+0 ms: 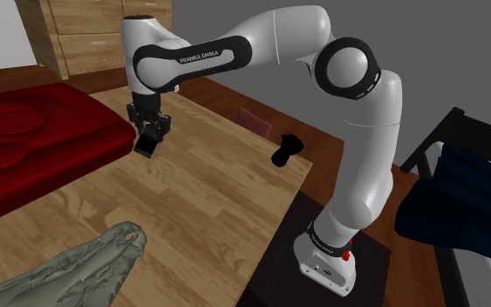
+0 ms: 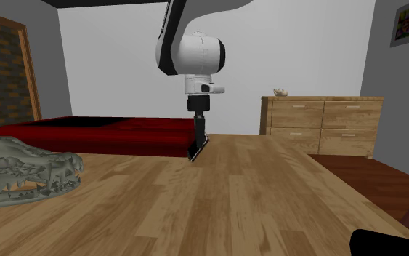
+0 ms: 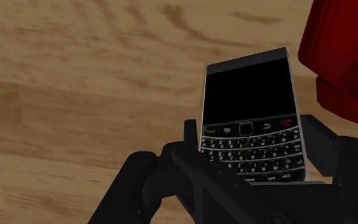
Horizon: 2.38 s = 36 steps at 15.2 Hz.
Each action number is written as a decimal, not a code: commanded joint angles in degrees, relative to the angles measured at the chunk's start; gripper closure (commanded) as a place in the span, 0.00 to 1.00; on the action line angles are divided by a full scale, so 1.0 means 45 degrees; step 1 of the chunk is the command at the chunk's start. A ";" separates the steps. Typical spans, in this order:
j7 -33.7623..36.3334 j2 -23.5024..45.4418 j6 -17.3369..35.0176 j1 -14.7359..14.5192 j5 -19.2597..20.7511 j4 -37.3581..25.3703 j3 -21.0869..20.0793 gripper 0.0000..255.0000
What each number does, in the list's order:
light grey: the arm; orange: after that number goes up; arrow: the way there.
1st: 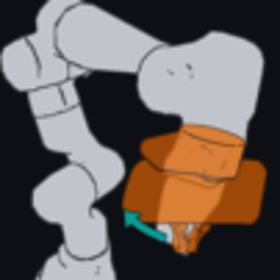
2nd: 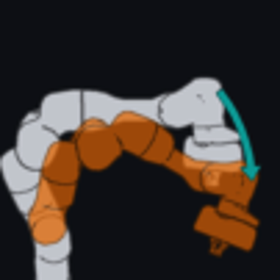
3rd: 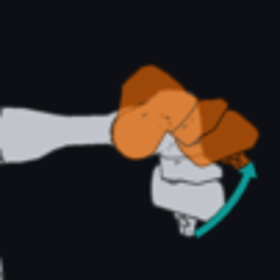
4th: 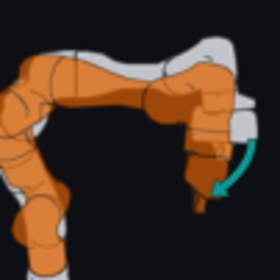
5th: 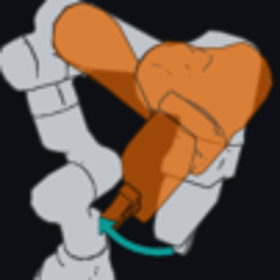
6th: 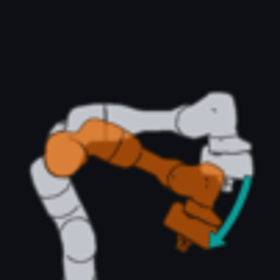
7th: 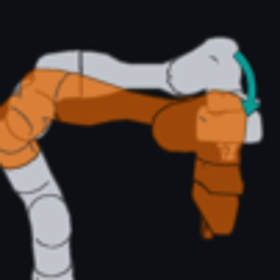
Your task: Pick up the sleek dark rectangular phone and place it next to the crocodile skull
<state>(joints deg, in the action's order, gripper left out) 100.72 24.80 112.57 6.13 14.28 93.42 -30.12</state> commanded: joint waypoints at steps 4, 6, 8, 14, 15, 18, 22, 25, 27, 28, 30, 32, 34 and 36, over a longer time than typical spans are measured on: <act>-0.0118 -0.0281 -0.0754 0.0014 -0.0183 -0.0508 -0.0093 1.00; -0.0162 -0.0362 -0.1056 0.0011 -0.0239 -0.0742 -0.0120 1.00; -0.0202 -0.0433 -0.1363 0.0004 -0.0289 -0.0990 -0.0145 1.00; -0.0304 -0.0576 -0.2317 -0.0049 -0.0400 -0.1831 -0.0205 1.00; -0.0319 -0.0588 -0.2482 -0.0063 -0.0412 -0.1986 -0.0214 1.00; -0.0357 -0.0607 -0.2984 -0.0114 -0.0436 -0.2480 -0.0235 1.00; -0.0397 -0.0581 -0.3680 -0.0207 -0.0441 -0.3208 -0.0255 1.00; -0.0420 -0.0521 -0.4225 -0.0300 -0.0421 -0.3815 -0.0267 1.00; -0.0433 -0.0458 -0.4601 -0.0374 -0.0395 -0.4253 -0.0271 1.00; -0.0438 -0.0420 -0.4793 -0.0416 -0.0378 -0.4483 -0.0273 1.00; -0.0277 -0.0810 -0.4702 -0.0400 -0.0543 -0.4025 -0.0374 1.00; 0.0039 -0.1581 -0.4348 -0.0358 -0.0887 -0.2957 -0.0575 1.00; 0.0346 -0.2291 -0.4057 -0.0369 -0.1227 -0.2026 -0.0768 1.00; 0.0652 -0.2949 -0.3816 -0.0424 -0.1562 -0.1207 -0.0957 1.00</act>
<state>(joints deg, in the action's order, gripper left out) 102.91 12.89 95.12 4.39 7.94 86.50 -34.01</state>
